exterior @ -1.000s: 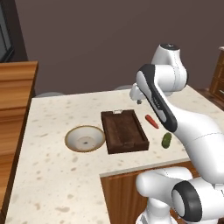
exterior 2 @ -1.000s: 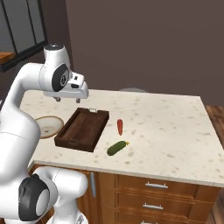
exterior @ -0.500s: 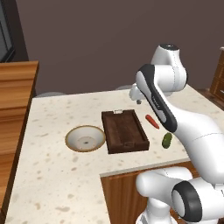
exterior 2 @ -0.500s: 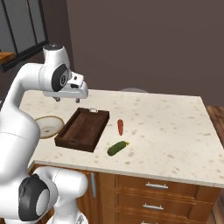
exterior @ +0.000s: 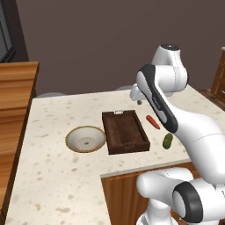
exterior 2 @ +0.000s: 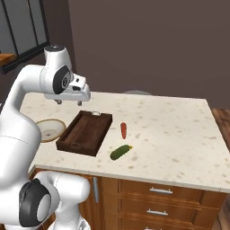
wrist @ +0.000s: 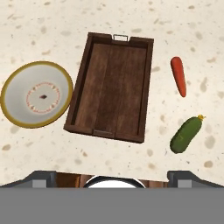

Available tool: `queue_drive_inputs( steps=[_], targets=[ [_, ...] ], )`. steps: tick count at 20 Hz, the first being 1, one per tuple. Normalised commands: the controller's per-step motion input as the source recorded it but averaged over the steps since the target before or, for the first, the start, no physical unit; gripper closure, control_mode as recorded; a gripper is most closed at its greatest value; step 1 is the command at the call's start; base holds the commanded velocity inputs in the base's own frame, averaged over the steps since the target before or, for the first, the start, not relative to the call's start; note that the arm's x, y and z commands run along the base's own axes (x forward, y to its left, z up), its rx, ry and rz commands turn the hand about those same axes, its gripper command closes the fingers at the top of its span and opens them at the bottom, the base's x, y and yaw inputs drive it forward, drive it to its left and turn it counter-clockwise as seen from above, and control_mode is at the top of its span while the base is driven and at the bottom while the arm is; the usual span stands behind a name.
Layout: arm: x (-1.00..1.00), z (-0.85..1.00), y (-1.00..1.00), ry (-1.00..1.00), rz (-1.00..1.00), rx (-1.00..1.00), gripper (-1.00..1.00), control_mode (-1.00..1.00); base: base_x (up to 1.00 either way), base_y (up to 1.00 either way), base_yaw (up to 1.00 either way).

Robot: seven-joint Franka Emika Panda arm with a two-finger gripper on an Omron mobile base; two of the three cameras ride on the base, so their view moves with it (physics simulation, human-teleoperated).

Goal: Place the two vegetables and bowl onto the tray for setting up a vegetable dip station.

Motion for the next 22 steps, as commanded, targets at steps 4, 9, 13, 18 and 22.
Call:
queue_drive_inputs(
  steps=[4,9,13,18,22],
  targets=[
    [0.00,0.00,0.00,0.00,0.00,0.00,-1.00,-1.00,0.00,0.00,0.00],
    [0.01,0.00,0.00,0.00,0.00,0.00,-1.00,-1.00,0.00,0.00,0.00],
    [0.17,-0.03,-0.05,0.10,0.00,-0.02,-1.00,-1.00,0.00,0.00,0.00],
    [0.35,-0.01,0.08,0.05,0.03,0.00,-1.00,-1.00,0.00,0.00,0.00],
    [0.33,0.00,0.34,0.01,0.21,0.03,-1.00,-1.00,0.00,0.00,0.00]
  ],
)
